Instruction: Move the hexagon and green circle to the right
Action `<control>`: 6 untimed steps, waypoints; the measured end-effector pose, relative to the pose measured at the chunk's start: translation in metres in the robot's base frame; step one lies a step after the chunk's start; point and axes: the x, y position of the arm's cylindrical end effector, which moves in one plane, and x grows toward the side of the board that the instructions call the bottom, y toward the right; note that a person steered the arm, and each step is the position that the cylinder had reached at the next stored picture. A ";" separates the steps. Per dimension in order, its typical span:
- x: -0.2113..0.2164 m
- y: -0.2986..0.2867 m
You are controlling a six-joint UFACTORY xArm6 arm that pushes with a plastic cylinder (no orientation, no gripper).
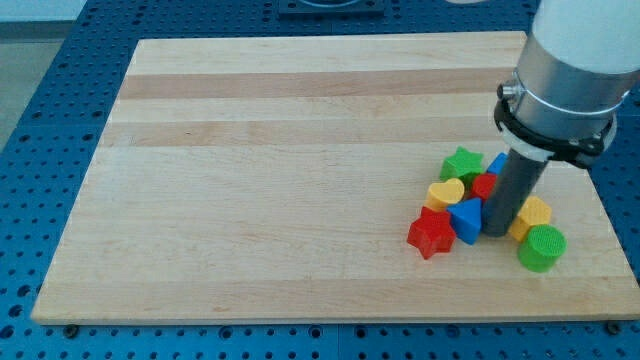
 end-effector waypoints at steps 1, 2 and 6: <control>-0.014 0.000; -0.033 0.000; 0.023 0.000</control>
